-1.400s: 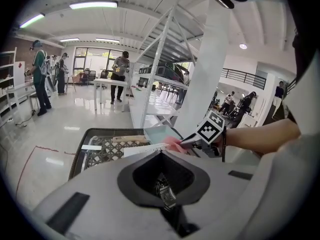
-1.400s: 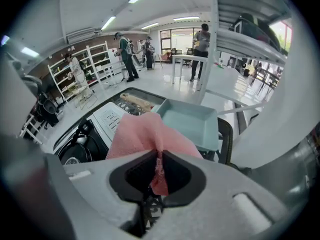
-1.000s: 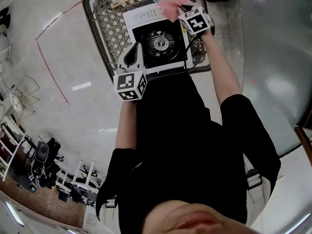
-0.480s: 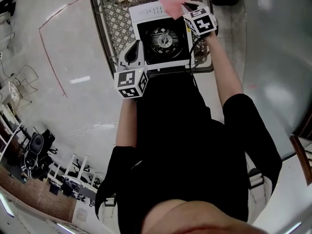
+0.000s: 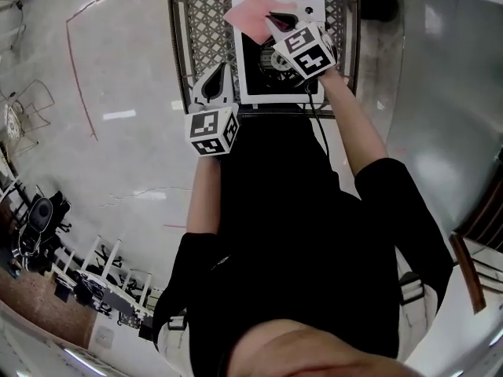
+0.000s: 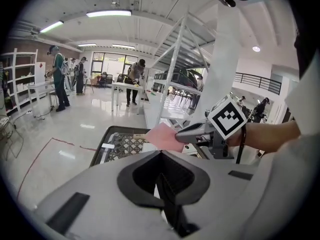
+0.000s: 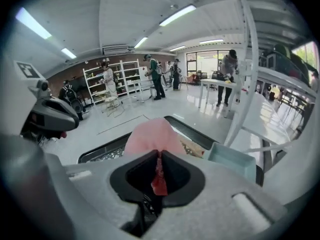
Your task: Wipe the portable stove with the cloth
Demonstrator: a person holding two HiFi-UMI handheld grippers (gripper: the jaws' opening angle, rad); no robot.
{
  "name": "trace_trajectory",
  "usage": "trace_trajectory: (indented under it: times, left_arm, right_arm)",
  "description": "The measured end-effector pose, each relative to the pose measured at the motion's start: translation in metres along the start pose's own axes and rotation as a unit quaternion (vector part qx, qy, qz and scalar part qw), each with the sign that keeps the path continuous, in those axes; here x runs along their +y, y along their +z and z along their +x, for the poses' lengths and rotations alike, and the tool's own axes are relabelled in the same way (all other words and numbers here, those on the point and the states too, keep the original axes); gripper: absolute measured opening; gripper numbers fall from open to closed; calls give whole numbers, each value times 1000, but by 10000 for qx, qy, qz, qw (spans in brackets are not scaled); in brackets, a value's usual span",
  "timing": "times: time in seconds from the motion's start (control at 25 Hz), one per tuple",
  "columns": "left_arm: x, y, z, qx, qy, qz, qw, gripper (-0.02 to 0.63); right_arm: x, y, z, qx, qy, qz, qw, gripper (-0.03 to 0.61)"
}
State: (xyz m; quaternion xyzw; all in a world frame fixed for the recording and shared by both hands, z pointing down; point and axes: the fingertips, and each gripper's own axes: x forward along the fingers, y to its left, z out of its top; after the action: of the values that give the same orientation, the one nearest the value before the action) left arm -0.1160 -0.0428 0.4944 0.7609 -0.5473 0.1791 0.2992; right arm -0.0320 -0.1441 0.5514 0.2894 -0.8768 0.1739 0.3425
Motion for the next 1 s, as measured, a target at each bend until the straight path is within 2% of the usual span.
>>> trace_trajectory:
  times: [0.36, 0.44, 0.6, 0.76, 1.0]
  left_arm:
    - [40, -2, -29, -146, 350, -225, 9990, 0]
    - [47, -4, -34, -168, 414, -284, 9986, -1]
    - [55, -6, -36, -200, 467, -361, 9981, -1]
    - [60, -3, -32, -202, 470, -414, 9978, -1]
    - [55, -12, -37, -140, 384, -387, 9984, -1]
  right_arm:
    - [72, -2, 46, 580, 488, -1020, 9919, 23]
    - [88, -10, 54, 737, 564, -1426, 9854, 23]
    - [103, -34, 73, 1123, 555, -2337, 9642, 23]
    - [96, -46, 86, 1339, 585, -2294, 9623, 23]
    - [91, -71, 82, 1584, 376, -2395, 9571, 24]
